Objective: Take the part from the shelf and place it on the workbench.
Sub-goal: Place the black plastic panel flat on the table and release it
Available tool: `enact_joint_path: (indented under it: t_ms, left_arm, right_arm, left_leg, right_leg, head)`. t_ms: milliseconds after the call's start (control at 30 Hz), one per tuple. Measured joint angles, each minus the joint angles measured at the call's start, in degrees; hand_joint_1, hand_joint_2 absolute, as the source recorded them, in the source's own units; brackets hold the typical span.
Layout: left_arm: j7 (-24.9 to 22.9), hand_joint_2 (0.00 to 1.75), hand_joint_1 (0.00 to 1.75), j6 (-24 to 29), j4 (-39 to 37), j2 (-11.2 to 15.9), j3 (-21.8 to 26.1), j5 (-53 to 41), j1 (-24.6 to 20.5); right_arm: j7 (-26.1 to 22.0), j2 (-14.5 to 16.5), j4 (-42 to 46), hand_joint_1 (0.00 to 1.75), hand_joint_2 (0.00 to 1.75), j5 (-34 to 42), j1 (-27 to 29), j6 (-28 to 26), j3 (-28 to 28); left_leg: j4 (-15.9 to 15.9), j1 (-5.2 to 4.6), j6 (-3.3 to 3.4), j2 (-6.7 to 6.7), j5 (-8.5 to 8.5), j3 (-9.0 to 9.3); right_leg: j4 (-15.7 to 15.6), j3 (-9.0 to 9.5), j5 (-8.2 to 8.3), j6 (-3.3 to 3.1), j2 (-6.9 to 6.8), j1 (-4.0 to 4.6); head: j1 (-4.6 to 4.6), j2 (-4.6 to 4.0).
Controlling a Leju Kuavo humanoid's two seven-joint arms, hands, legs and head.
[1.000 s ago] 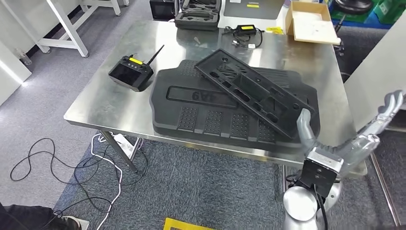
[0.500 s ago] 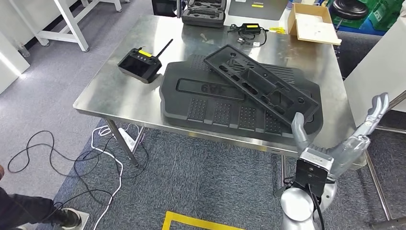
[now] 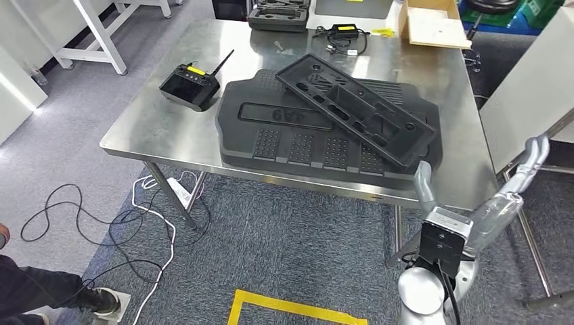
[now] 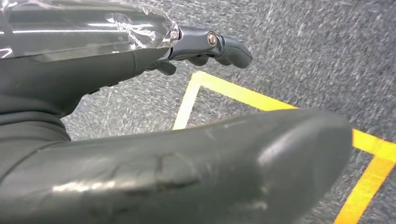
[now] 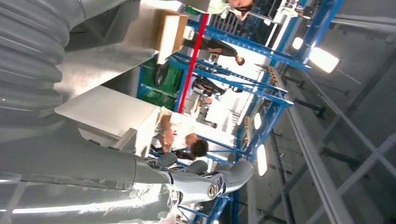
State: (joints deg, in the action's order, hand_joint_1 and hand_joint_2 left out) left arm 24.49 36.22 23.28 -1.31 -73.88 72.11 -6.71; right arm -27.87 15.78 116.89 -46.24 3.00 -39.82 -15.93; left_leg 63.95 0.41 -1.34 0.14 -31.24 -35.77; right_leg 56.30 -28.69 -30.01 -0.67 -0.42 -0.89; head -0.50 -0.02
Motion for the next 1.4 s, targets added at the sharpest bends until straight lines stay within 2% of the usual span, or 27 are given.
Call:
enact_joint_path:
  t_ms: [67, 100, 133, 167, 200, 267, 300, 400, 467, 500, 567, 600, 733, 767, 867, 900, 967, 1000, 1033, 1100, 1133, 1167, 1200, 1233, 1300, 1333, 1400]
  left_arm:
    - [0.0, 0.00, 0.00, 0.0, 0.0, 0.0, 0.0, 0.0, 0.0]
    - [0.0, 0.00, 0.00, 0.0, 0.0, 0.0, 0.0, 0.0, 0.0]
    - [0.0, 0.00, 0.00, 0.0, 0.0, 0.0, 0.0, 0.0, 0.0]
    - [0.0, 0.00, 0.00, 0.0, 0.0, 0.0, 0.0, 0.1, 0.0]
    - [0.0, 0.00, 0.00, 0.0, 0.0, 0.0, 0.0, 0.1, 0.0]
    - [0.0, 0.00, 0.00, 0.1, 0.0, 0.0, 0.0, 0.4, 0.0]
    - [0.0, 0.00, 0.00, 0.1, 0.0, 0.0, 0.0, 0.4, 0.0]
    - [0.0, 0.00, 0.00, 0.1, 0.0, 0.0, 0.0, 0.5, 0.0]
    - [0.0, 0.00, 0.00, 0.1, 0.0, 0.0, 0.0, 0.5, 0.0]
    - [0.0, 0.00, 0.00, 0.1, 0.0, 0.0, 0.0, 0.5, -0.1]
    - [0.0, 0.00, 0.00, 0.1, 0.0, 0.0, 0.0, 0.5, -0.1]
    - [0.0, 0.00, 0.00, 0.1, 0.0, 0.0, 0.0, 0.5, -0.1]
    - [0.0, 0.00, 0.00, 0.2, 0.0, 0.0, 0.0, 0.5, -0.1]
    - [0.0, 0.00, 0.00, 0.2, 0.0, 0.0, 0.0, 0.5, -0.1]
    - [0.0, 0.00, 0.00, 0.7, 0.0, -0.1, 0.0, 0.5, -0.1]
    - [0.0, 0.00, 0.00, 0.8, 0.0, -0.1, 0.0, 0.5, -0.1]
    - [0.0, 0.00, 0.00, 0.9, 0.0, -0.2, 0.0, 0.4, -0.1]
    - [0.0, 0.00, 0.00, 0.9, 0.0, -0.2, 0.0, 0.3, -0.1]
    - [0.0, 0.00, 0.00, 0.9, 0.0, -0.2, 0.0, 0.3, -0.1]
    - [-0.1, 0.00, 0.00, 1.0, 0.0, -0.2, 0.0, 0.3, -0.1]
    - [-0.1, 0.00, 0.00, 1.0, 0.0, -0.2, 0.0, 0.3, -0.1]
    - [-0.2, 0.00, 0.00, 1.0, 0.0, -0.2, 0.0, 0.2, 0.0]
    - [-0.2, 0.00, 0.00, 1.0, 0.0, -0.2, 0.0, 0.2, 0.0]
    - [-0.3, 0.00, 0.00, 1.0, 0.0, -0.2, 0.0, 0.2, 0.0]
    - [-0.3, 0.00, 0.00, 1.0, 0.0, -0.2, 0.0, 0.2, -0.1]
    - [-0.4, 0.00, 0.00, 1.0, 0.0, -0.2, 0.0, 0.2, -0.2]
    - [-0.4, 0.00, 0.00, 1.0, 0.0, -0.2, -0.1, 0.2, -0.2]
  right_arm:
    - [0.3, 0.0, 0.0, 0.00, 1.75, 0.0, 0.1, 0.0, 0.0]
    - [0.4, 0.0, 0.0, 0.00, 1.75, 0.0, 0.2, 0.0, 0.0]
    - [0.5, 0.0, 0.0, 0.00, 1.75, -0.1, 0.3, 0.0, 0.0]
    - [0.5, 0.0, 0.0, 0.00, 1.75, -0.1, 0.3, 0.0, 0.0]
    - [0.5, 0.0, 0.0, 0.00, 1.75, -0.2, 0.3, 0.0, 0.0]
    - [0.5, 0.0, 0.0, 0.00, 1.75, -0.3, 0.3, 0.0, 0.0]
    - [0.5, 0.0, 0.0, 0.00, 1.75, -0.4, 0.3, 0.0, 0.0]
    - [0.4, 0.0, 0.0, 0.00, 1.75, -0.6, 0.3, 0.0, 0.0]
    - [0.4, 0.0, 0.0, 0.00, 1.75, -0.7, 0.3, 0.0, 0.0]
    - [0.4, 0.0, 0.0, 0.00, 1.75, -0.7, 0.3, 0.0, 0.0]
    - [0.4, 0.0, 0.0, 0.00, 1.75, -0.7, 0.3, 0.0, 0.0]
    - [0.4, 0.0, 0.0, 0.00, 1.75, -0.7, 0.3, 0.0, 0.0]
    - [0.4, 0.0, 0.0, 0.00, 1.75, -0.7, 0.3, 0.0, 0.0]
    - [0.4, 0.0, 0.0, 0.00, 1.75, -0.6, 0.3, 0.0, 0.0]
    - [0.6, 0.0, 0.0, 0.00, 1.75, 0.0, 0.4, 0.0, -0.1]
    - [0.8, 0.0, 0.0, 0.00, 1.75, 0.1, 0.5, -0.1, -0.1]
    - [1.1, 0.0, 0.1, 0.00, 1.75, 0.1, 0.7, -0.1, -0.2]
    - [1.3, 0.0, 0.1, 0.00, 1.75, 0.1, 0.7, -0.1, -0.2]
    - [1.6, 0.0, 0.2, 0.00, 1.75, 0.1, 0.8, -0.1, -0.3]
    - [2.0, 0.0, 0.3, 0.00, 1.75, 0.0, 0.9, -0.1, -0.4]
    - [2.2, 0.0, 0.3, 0.00, 1.75, -0.1, 1.0, -0.1, -0.4]
    - [2.3, 0.0, 0.3, 0.00, 1.75, -0.1, 1.1, -0.1, -0.5]
    - [2.4, 0.0, 0.3, 0.00, 1.75, -0.2, 1.1, -0.1, -0.6]
    - [2.6, 0.0, 0.3, 0.00, 1.75, -0.3, 1.1, -0.1, -0.6]
    - [3.0, 0.0, 0.4, 0.00, 1.75, -0.5, 1.1, -0.1, -0.7]
    - [3.3, 0.0, 0.4, 0.00, 1.75, -0.6, 1.0, -0.1, -0.7]
    - [3.9, 0.0, 0.4, 0.00, 1.75, -0.9, 1.0, -0.1, -0.7]
  left_leg:
    - [7.1, 0.19, -0.52, 0.00, -4.26, -2.35]
    - [9.6, 0.26, -0.70, 0.01, -5.16, -2.88]
    - [10.0, 0.32, -0.80, 0.01, -4.83, -2.36]
    - [8.1, 0.40, -0.83, 0.02, -3.58, -0.77]
    - [4.4, 0.50, -0.82, 0.02, -1.89, 1.72]
    - [-3.0, 0.51, -0.50, -0.07, 0.01, 6.02]
    - [-5.0, 0.43, -0.24, -0.13, 0.24, 6.90]
    - [-5.8, 0.31, 0.90, -0.13, 0.55, 6.36]
    - [-6.2, 0.46, 1.99, 0.06, 1.29, 5.77]
    - [-6.3, 0.49, 2.45, 0.18, 1.73, 5.32]
    - [-6.3, 0.34, 2.86, 0.28, 2.38, 4.38]
    - [-6.3, 0.28, 2.91, 0.31, 2.56, 4.10]
    - [-6.2, 0.19, 2.91, 0.33, 2.85, 3.64]
    - [-6.1, 0.14, 2.87, 0.34, 3.12, 3.22]
    - [-5.4, -0.12, 1.83, 0.35, 4.43, 1.70]
    - [-5.3, -0.14, 1.33, 0.36, 4.81, 1.47]
    - [-5.0, -0.11, 0.65, 0.30, 4.76, 1.25]
    - [-3.9, -0.07, 0.35, 0.24, 3.72, 0.80]
    - [-1.6, -0.03, 0.10, 0.18, 1.81, -0.08]
    - [5.5, 0.16, -0.33, 0.15, -3.04, -2.52]
    - [8.7, 0.21, -0.49, 0.16, -4.69, -3.38]
    - [10.4, 0.25, -0.58, 0.17, -5.32, -3.45]
    - [9.7, 0.30, -0.61, 0.17, -4.87, -2.39]
    - [6.9, 0.38, -0.57, 0.17, -3.59, -0.26]
    - [-1.0, 0.48, -0.30, 0.13, -1.14, 4.64]
    - [-3.7, 0.44, -0.04, 0.10, -0.51, 6.00]
    - [-5.2, 0.22, 0.61, 0.05, -0.25, 6.25]
  right_leg:
    - [0.2, -1.02, 0.53, -0.28, -0.10, 0.04]
    - [0.4, -1.51, 0.75, -0.29, -0.15, 0.06]
    - [0.7, -2.00, 0.93, -0.23, -0.17, 0.04]
    - [1.0, -2.45, 1.04, -0.17, -0.17, 0.01]
    - [1.4, -2.82, 1.09, -0.09, -0.17, -0.04]
    - [2.1, -3.49, 1.20, 0.27, -0.13, 0.04]
    - [2.3, -3.74, 1.35, 0.60, -0.11, 0.11]
    - [2.6, -4.26, 1.85, 1.75, -0.01, 0.13]
    - [4.4, -5.10, 0.11, 2.28, 0.08, -0.01]
    - [7.0, -6.13, -1.99, 2.47, 0.12, -0.07]
    - [13.4, -8.54, -6.20, 2.77, 0.15, -0.08]
    - [15.6, -9.32, -7.41, 2.85, 0.15, -0.09]
    - [17.5, -9.71, -8.06, 2.89, 0.15, -0.09]
    - [16.7, -8.65, -7.36, 2.82, 0.14, -0.08]
    - [3.8, -0.61, -2.65, 1.79, 0.29, 0.43]
    - [0.7, 0.88, -1.72, 1.38, 0.37, 0.64]
    - [0.6, 0.42, -0.98, 0.80, 0.35, 0.48]
    - [0.4, 0.15, -0.52, 0.44, 0.26, 0.35]
    - [0.3, -0.24, -0.05, 0.12, 0.15, 0.20]
    - [0.5, -1.29, 0.67, -0.29, 0.00, 0.19]
    - [0.7, -1.93, 0.96, -0.33, -0.04, 0.22]
    - [1.0, -2.53, 1.18, -0.30, -0.06, 0.23]
    - [1.3, -3.11, 1.36, -0.23, -0.06, 0.21]
    - [1.7, -3.60, 1.48, -0.14, -0.04, 0.19]
    - [2.5, -4.35, 1.60, 0.16, -0.01, 0.26]
    - [2.9, -4.66, 1.70, 0.42, 0.00, 0.35]
    - [3.2, -5.09, 2.07, 1.16, 0.01, 0.50]
  head:
    - [-0.38, 0.00]
    - [-0.43, 0.00]
    - [-0.43, 0.00]
    - [-0.45, 0.00]
    - [-0.45, 0.00]
    - [-0.46, 0.00]
    - [-0.46, 0.00]
    - [-0.44, 0.00]
    - [-0.29, 0.00]
    - [-0.17, 0.00]
    - [0.09, 0.00]
    - [0.12, 0.00]
    - [0.13, 0.00]
    - [0.12, 0.00]
    - [0.20, 0.00]
    - [0.24, 0.00]
    - [0.25, 0.00]
    - [0.18, 0.00]
    - [0.03, 0.00]
    - [-0.26, 0.00]
    - [-0.31, 0.00]
    - [-0.32, 0.00]
    - [-0.33, 0.00]
    - [-0.33, 0.00]
    - [-0.34, 0.00]
    - [-0.30, 0.00]
    - [-0.21, 0.00]
